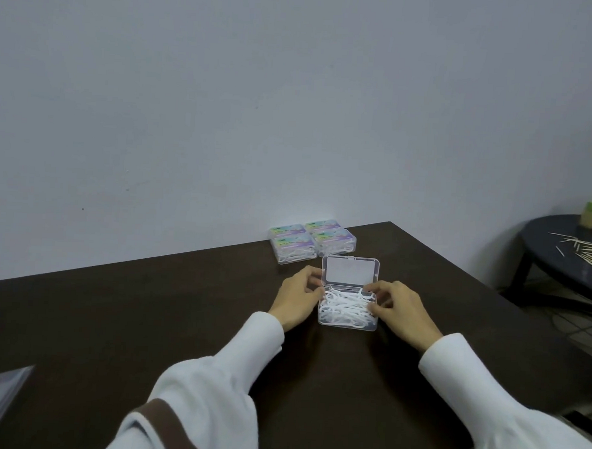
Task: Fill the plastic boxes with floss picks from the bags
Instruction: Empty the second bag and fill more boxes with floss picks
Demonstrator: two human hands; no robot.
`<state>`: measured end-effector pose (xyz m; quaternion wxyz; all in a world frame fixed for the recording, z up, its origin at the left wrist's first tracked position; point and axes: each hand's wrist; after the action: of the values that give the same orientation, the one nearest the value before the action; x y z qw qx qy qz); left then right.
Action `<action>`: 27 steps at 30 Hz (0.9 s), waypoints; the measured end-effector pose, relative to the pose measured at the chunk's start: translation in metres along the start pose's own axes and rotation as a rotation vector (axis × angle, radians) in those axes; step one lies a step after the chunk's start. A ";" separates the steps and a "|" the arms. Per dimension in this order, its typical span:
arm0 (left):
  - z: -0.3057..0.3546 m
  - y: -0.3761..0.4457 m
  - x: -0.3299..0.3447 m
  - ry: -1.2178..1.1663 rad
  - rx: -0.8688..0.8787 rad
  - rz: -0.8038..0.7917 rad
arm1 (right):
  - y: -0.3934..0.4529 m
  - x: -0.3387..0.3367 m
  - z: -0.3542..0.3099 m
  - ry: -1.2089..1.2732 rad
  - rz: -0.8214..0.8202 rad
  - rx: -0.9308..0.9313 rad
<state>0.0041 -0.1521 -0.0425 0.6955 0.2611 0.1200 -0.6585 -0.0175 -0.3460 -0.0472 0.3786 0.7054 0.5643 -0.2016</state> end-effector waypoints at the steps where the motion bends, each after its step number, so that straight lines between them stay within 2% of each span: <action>1: -0.001 0.000 -0.001 0.005 -0.001 0.006 | 0.000 0.000 0.000 0.001 -0.001 -0.004; 9: -0.003 0.001 -0.003 -0.065 -0.036 0.070 | -0.004 0.001 0.001 0.107 0.017 -0.005; 13: -0.003 0.000 -0.003 -0.152 -0.120 0.101 | -0.004 -0.001 -0.001 0.349 0.042 0.130; 16: -0.005 -0.001 -0.006 -0.181 -0.148 0.071 | -0.005 -0.001 -0.007 0.427 0.034 0.199; 27: -0.012 -0.008 -0.011 -0.138 -0.126 -0.027 | -0.007 -0.003 -0.019 0.212 -0.102 0.147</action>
<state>-0.0022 -0.1363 -0.0489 0.7083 0.1692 0.1163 -0.6754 -0.0282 -0.3329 -0.0352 0.2533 0.7191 0.6198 -0.1859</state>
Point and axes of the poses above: each hand's wrist, its own y-axis towards the middle knuckle, its own x-axis out of the palm, z = x × y, and after that the axes turned 10 degrees about z, right-handed
